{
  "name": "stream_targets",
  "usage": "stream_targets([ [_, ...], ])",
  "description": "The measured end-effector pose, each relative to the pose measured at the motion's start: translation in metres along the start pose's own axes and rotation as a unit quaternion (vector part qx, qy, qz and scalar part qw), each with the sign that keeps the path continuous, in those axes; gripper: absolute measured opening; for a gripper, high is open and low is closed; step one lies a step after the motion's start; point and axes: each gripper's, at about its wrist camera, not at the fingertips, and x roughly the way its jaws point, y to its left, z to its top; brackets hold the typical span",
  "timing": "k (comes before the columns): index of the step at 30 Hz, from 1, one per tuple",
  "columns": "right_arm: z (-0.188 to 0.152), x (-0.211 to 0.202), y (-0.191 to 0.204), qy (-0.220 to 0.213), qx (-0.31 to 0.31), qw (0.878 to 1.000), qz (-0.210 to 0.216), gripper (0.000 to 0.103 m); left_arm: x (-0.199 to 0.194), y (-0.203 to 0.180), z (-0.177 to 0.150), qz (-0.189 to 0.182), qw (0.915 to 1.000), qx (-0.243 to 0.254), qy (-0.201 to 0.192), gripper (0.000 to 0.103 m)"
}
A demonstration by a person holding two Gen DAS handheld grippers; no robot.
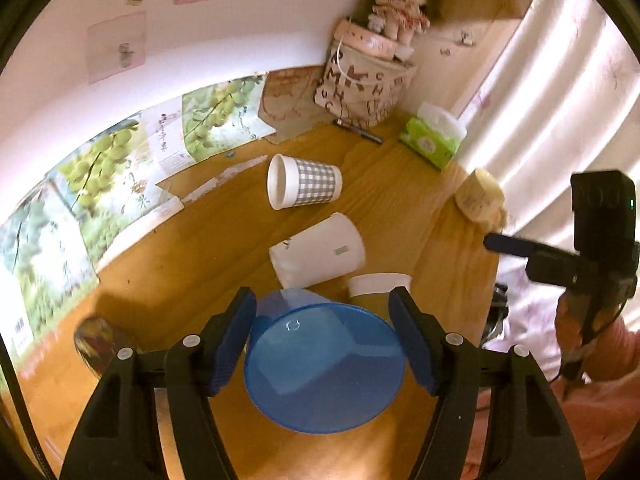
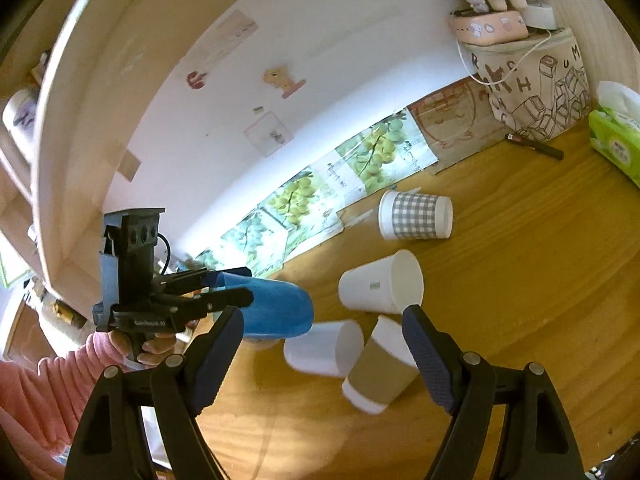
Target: Flip cup upright
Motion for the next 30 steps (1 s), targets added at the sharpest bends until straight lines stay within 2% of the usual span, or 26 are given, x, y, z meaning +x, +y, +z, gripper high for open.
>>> stream_targets([
  [4, -0.013, -0.015, 0.008, 0.004, -0.015, 1.0, 0.009, 0.082, -0.003, -0.019, -0.022, 0.004, 0.9996, -0.023, -0.014, 0.066],
  [7, -0.023, -0.027, 0.012, 0.008, -0.027, 1.0, 0.013, 0.082, -0.002, -0.032, -0.041, 0.0, 0.9991, -0.042, -0.01, 0.064],
  [8, -0.026, -0.032, 0.014, 0.009, -0.031, 0.999, 0.015, 0.082, 0.0, -0.036, -0.047, 0.003, 0.999, -0.043, -0.01, 0.056],
  [9, -0.03, -0.035, 0.015, 0.009, -0.034, 0.999, 0.015, 0.082, 0.002, -0.041, -0.054, 0.005, 0.999, -0.044, -0.008, 0.037],
  [10, -0.033, -0.037, 0.015, 0.01, -0.035, 0.999, 0.014, 0.082, 0.007, -0.043, -0.061, 0.0, 0.9986, -0.053, 0.0, 0.035],
  [14, -0.048, -0.049, 0.018, 0.015, -0.038, 0.999, 0.014, 0.082, 0.022, -0.043, -0.09, 0.012, 0.9966, -0.082, 0.001, 0.035],
  [18, -0.065, -0.051, 0.022, 0.016, -0.039, 0.999, 0.019, 0.082, 0.04, -0.037, -0.124, 0.052, 0.9927, -0.109, 0.004, 0.035],
  [21, -0.081, -0.04, 0.025, 0.049, -0.042, 0.998, 0.014, 0.082, 0.054, -0.029, -0.148, 0.066, 0.9881, -0.138, 0.018, 0.035],
  [24, -0.099, -0.033, 0.03, 0.071, -0.046, 0.996, 0.021, 0.082, 0.059, -0.027, -0.164, 0.076, 0.9861, -0.146, 0.026, 0.035],
  [27, -0.115, -0.02, 0.034, 0.095, -0.044, 0.994, 0.029, 0.082, 0.058, -0.027, -0.173, 0.094, 0.9848, -0.145, 0.02, 0.035],
  [30, -0.133, -0.003, 0.038, 0.132, -0.061, 0.989, 0.022, 0.082, 0.056, -0.022, -0.179, 0.091, 0.9816, -0.168, 0.008, 0.035],
])
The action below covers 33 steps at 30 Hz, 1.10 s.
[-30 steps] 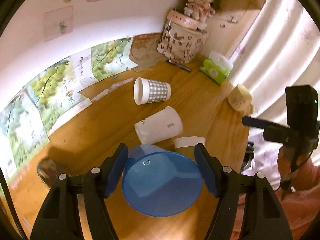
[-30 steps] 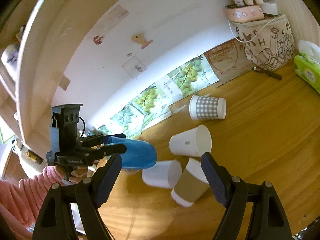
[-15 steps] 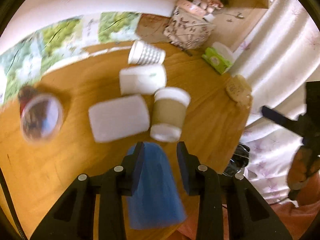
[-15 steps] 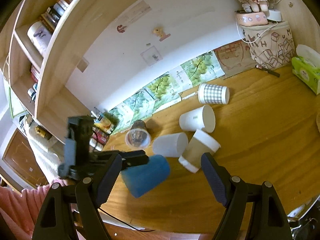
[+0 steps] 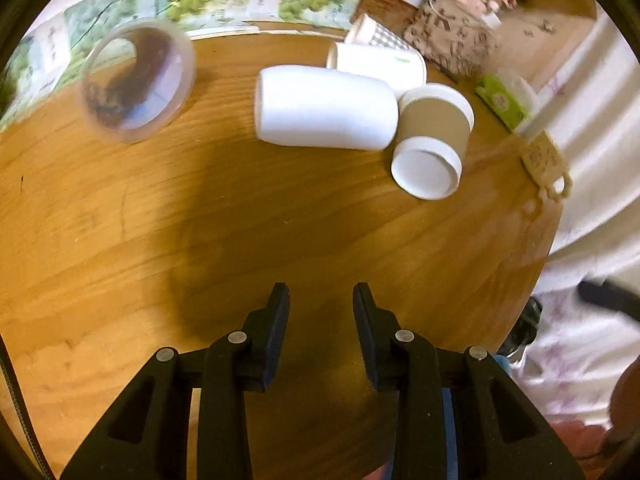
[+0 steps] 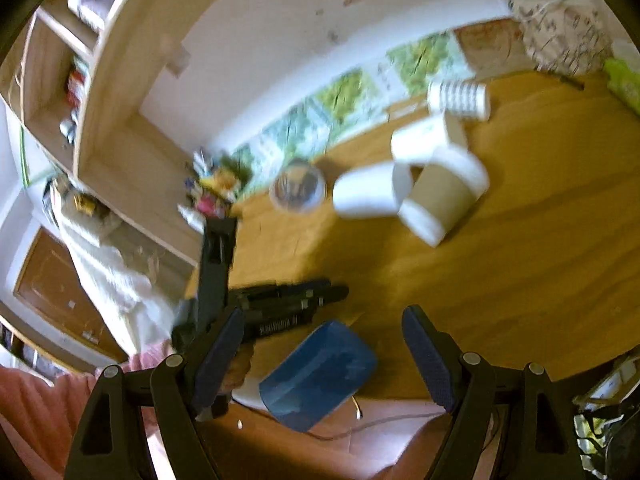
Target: Flip cup upright
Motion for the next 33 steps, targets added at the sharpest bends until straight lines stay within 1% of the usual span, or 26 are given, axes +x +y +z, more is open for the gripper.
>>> stream_targets([
  [3, -0.007, 0.015, 0.002, 0.028, -0.012, 0.999, -0.009, 0.082, -0.005, 0.006, -0.002, 0.003, 0.9998, -0.015, -0.011, 0.035],
  [5, -0.007, 0.019, -0.002, 0.04, 0.0, 0.999, -0.001, 0.082, -0.012, 0.009, 0.0, 0.006, 0.9993, -0.03, -0.023, 0.035],
  [9, 0.003, 0.015, -0.007, 0.028, 0.008, 1.0, 0.006, 0.082, -0.039, 0.011, -0.005, 0.004, 0.9961, -0.064, -0.061, 0.036],
  [12, 0.013, 0.011, -0.007, 0.019, 0.008, 1.0, 0.007, 0.082, -0.068, 0.012, -0.013, 0.008, 0.9915, -0.092, -0.091, 0.038],
  [14, 0.018, 0.011, -0.006, 0.02, 0.011, 1.0, 0.012, 0.082, -0.082, 0.012, -0.018, 0.009, 0.9884, -0.108, -0.106, 0.038],
  [16, 0.022, 0.013, -0.004, 0.024, 0.011, 1.0, 0.017, 0.082, -0.098, 0.012, -0.028, 0.017, 0.9843, -0.126, -0.122, 0.038],
  [19, 0.026, 0.017, 0.0, 0.033, 0.0, 0.999, 0.022, 0.082, -0.116, 0.011, -0.041, 0.025, 0.9797, -0.143, -0.138, 0.04],
  [21, 0.029, 0.02, 0.004, 0.037, -0.011, 0.999, 0.022, 0.082, -0.124, 0.012, -0.047, 0.024, 0.9766, -0.156, -0.146, 0.042],
  [23, 0.032, 0.02, 0.008, 0.035, -0.02, 0.999, 0.021, 0.082, -0.129, 0.011, -0.049, 0.026, 0.9752, -0.165, -0.145, 0.047],
  [25, 0.034, 0.019, 0.011, 0.029, -0.027, 0.999, 0.019, 0.082, -0.132, 0.009, -0.05, 0.03, 0.9733, -0.167, -0.155, 0.05],
  [27, 0.034, 0.018, 0.014, 0.024, -0.034, 0.999, 0.02, 0.082, -0.135, 0.005, -0.05, 0.037, 0.9711, -0.166, -0.167, 0.062],
  [29, 0.033, 0.016, 0.017, 0.019, -0.043, 0.999, 0.02, 0.082, -0.137, 0.0, -0.049, 0.041, 0.9692, -0.167, -0.176, 0.065],
  [30, 0.032, 0.016, 0.017, 0.019, -0.045, 0.999, 0.019, 0.082, -0.137, -0.003, -0.048, 0.041, 0.9686, -0.167, -0.18, 0.07],
  [32, 0.031, 0.015, 0.018, 0.014, -0.05, 0.999, 0.017, 0.082, -0.139, -0.008, -0.047, 0.047, 0.9673, -0.164, -0.187, 0.074],
  [33, 0.031, 0.014, 0.019, 0.01, -0.051, 0.999, 0.015, 0.082, -0.14, -0.01, -0.047, 0.051, 0.9668, -0.163, -0.19, 0.074],
])
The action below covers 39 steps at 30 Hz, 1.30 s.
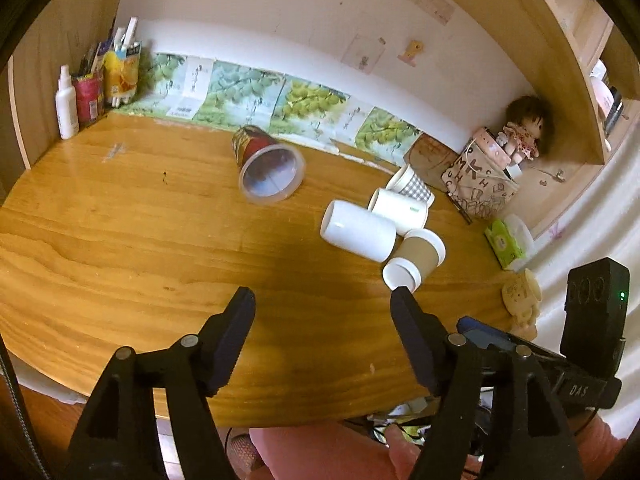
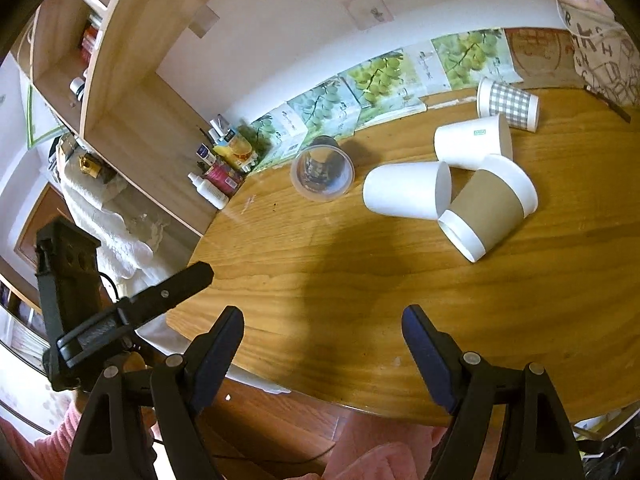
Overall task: Flip cup upright
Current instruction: 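Move the empty left tool back over the desk toward the cups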
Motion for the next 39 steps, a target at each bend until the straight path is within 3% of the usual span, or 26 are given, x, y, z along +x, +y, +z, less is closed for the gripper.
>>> stream_targets([
  [4, -0.002, -0.007, 0.001, -0.02, -0.001, 1.0, -0.006, 0.082, -0.006, -0.006, 0.002, 0.009, 0.9999, 0.006, -0.005, 0.079],
  [12, -0.007, -0.02, 0.005, -0.051, -0.011, 0.998, -0.021, 0.082, -0.02, -0.012, 0.002, 0.019, 0.999, 0.013, -0.037, 0.079],
  [39, -0.02, -0.047, 0.016, -0.124, -0.047, 0.986, -0.098, 0.082, -0.031, -0.033, 0.011, 0.021, 0.9967, 0.035, -0.07, 0.079],
])
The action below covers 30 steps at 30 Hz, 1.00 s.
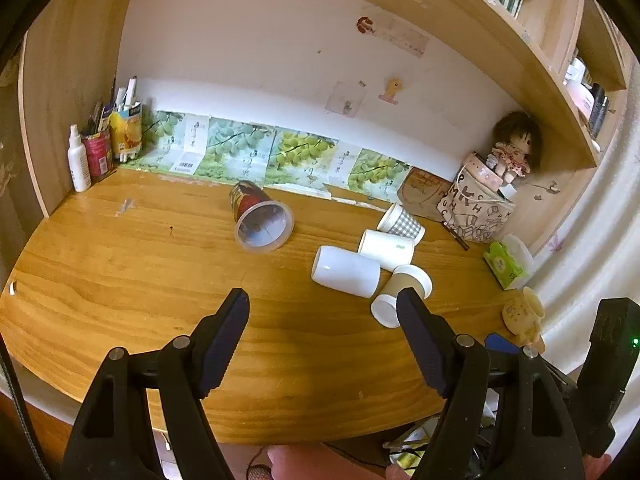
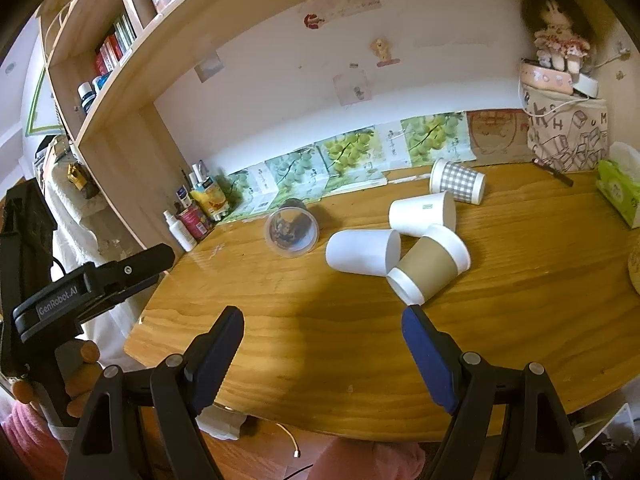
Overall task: Flip cup upright
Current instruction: 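Move the empty left tool back over the desk toward the cups, then grasp the translucent white cup lying on its side with the left gripper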
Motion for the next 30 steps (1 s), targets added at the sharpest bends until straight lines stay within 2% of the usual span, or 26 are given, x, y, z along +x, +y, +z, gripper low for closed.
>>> stream_targets([
  [6, -0.001, -0.007, -0.001, -0.01, -0.005, 1.0, -0.02, 0.082, 0.005, -0.009, 0.006, -0.019, 0.9997, 0.015, 0.006, 0.079],
  [16, -0.009, -0.013, -0.009, -0.013, -0.016, 0.998, -0.057, 0.082, 0.032, -0.028, 0.009, -0.037, 0.9956, 0.064, 0.057, 0.079],
  [19, -0.01, -0.013, -0.013, -0.01, -0.013, 0.998, -0.06, 0.082, 0.042, -0.035, 0.01, -0.04, 0.9931, 0.076, 0.08, 0.079],
  [22, -0.009, -0.012, -0.017, -0.006, -0.009, 0.998, -0.059, 0.082, 0.055, -0.038, 0.014, -0.04, 0.992, 0.067, 0.099, 0.079],
  [26, -0.005, -0.008, -0.023, -0.001, -0.017, 0.998, -0.059, 0.082, 0.07, -0.04, 0.018, -0.04, 0.9917, 0.052, 0.111, 0.083],
  [30, 0.0, -0.004, -0.032, 0.007, -0.027, 0.998, -0.052, 0.082, 0.084, -0.048, 0.026, -0.025, 0.9911, 0.07, 0.111, 0.084],
])
